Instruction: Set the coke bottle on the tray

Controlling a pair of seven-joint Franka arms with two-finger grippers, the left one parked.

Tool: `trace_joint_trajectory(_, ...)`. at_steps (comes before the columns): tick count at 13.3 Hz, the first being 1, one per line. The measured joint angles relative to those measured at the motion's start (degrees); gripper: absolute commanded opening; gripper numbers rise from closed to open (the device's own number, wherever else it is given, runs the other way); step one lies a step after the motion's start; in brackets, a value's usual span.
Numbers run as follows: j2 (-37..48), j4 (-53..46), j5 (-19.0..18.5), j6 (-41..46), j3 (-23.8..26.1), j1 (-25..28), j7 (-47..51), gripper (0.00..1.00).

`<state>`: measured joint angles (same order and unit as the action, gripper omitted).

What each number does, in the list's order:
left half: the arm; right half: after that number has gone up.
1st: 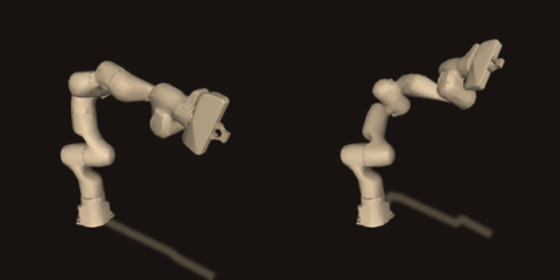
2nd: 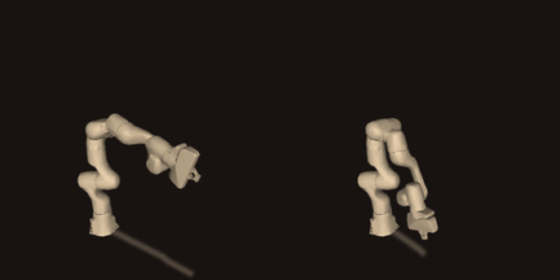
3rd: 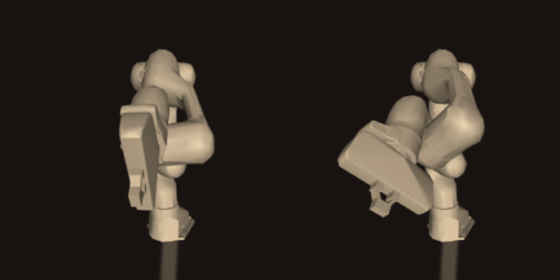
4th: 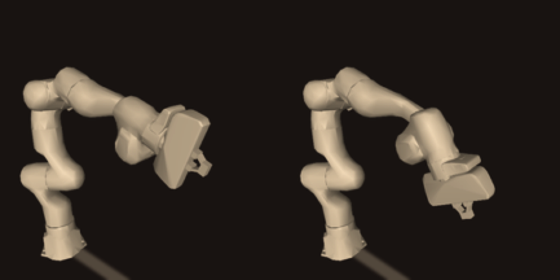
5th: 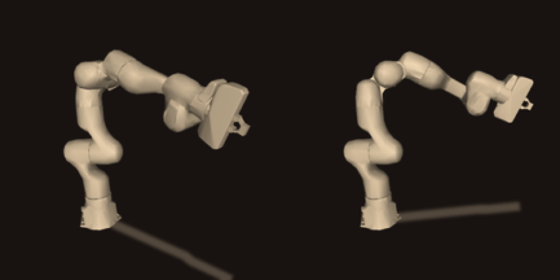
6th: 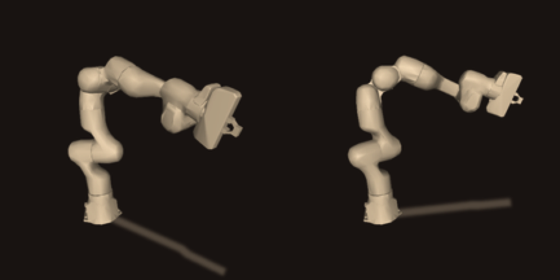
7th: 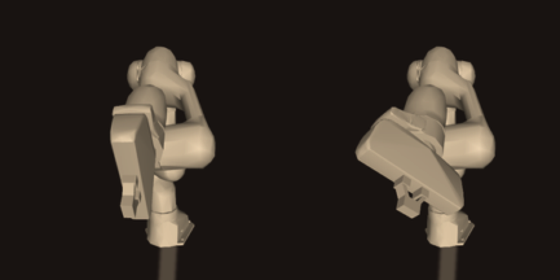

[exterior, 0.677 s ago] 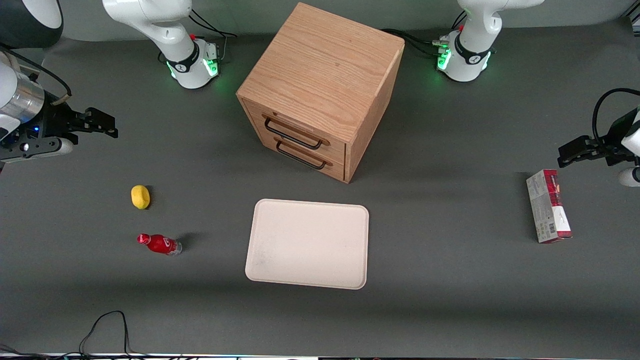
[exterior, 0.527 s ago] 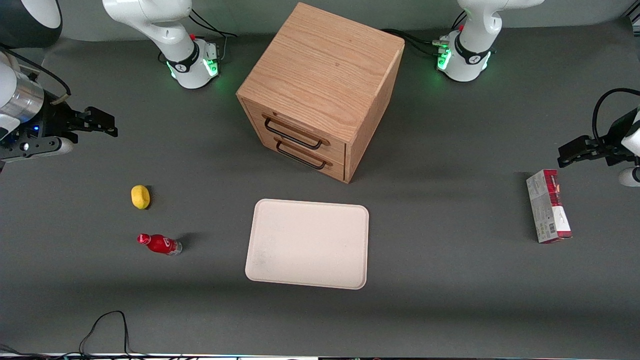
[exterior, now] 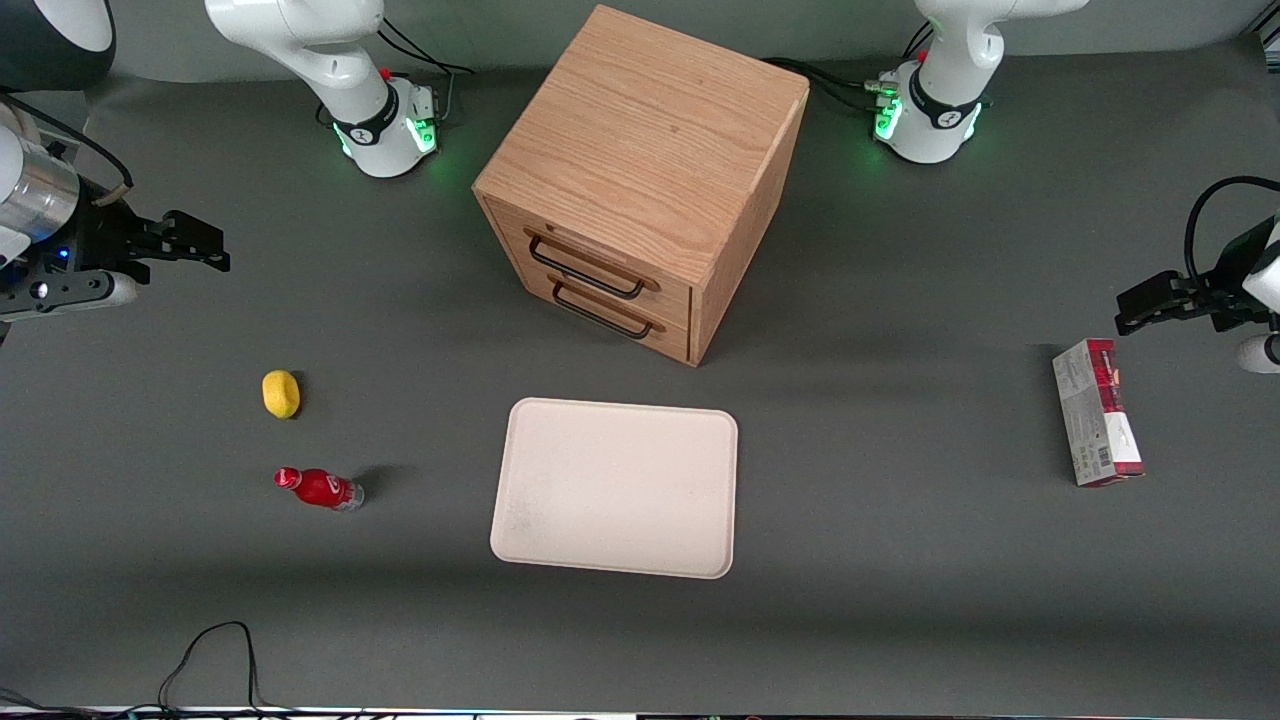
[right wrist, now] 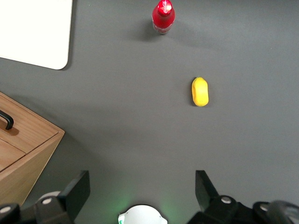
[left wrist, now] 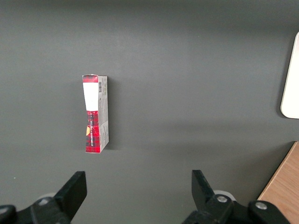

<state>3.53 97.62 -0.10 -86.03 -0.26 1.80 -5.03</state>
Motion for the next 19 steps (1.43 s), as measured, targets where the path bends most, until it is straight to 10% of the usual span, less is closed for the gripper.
trace_joint_trajectory(19,-0.9,-2.7,0.0,0.6,-0.2,0.0,0.0,1.00)
